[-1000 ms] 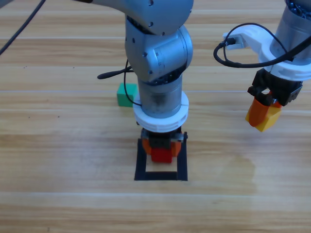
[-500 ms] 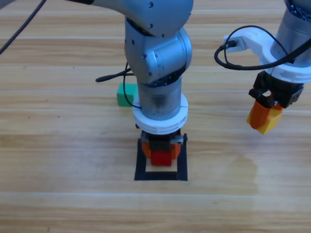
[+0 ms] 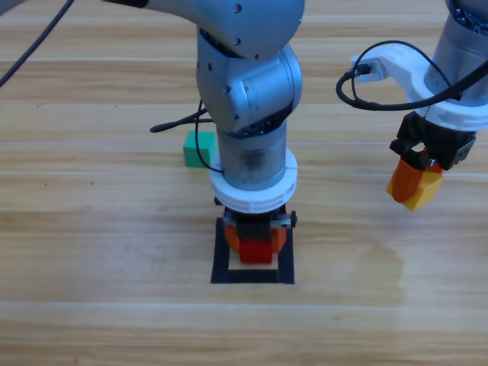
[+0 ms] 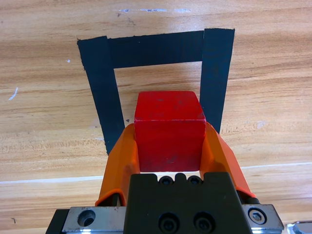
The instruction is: Stack the blocks in the rectangular block: red at the bottom, yellow in the middle, green on top
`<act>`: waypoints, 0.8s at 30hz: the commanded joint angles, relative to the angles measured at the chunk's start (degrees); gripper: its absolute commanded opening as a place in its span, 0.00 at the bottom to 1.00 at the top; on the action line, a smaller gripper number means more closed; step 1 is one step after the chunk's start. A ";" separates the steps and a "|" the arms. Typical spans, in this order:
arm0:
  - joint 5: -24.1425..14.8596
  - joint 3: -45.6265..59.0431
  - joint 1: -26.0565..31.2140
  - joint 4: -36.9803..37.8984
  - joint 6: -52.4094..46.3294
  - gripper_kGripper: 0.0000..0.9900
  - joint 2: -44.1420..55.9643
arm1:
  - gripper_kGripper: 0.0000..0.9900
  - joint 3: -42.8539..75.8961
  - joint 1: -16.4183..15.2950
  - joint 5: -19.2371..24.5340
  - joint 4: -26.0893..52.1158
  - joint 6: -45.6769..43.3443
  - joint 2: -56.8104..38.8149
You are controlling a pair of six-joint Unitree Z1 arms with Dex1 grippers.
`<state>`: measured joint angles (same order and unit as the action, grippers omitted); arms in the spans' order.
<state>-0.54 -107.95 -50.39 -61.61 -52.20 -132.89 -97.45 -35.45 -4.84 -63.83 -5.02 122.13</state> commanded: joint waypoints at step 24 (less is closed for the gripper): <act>-0.08 -0.16 -1.90 -0.44 -0.36 1.00 -2.90 | 0.00 1.83 1.09 -0.08 1.34 -0.26 1.09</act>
<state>-0.54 -108.20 -50.75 -61.61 -52.23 -133.07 -97.37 -35.45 -4.84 -63.38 -5.04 122.13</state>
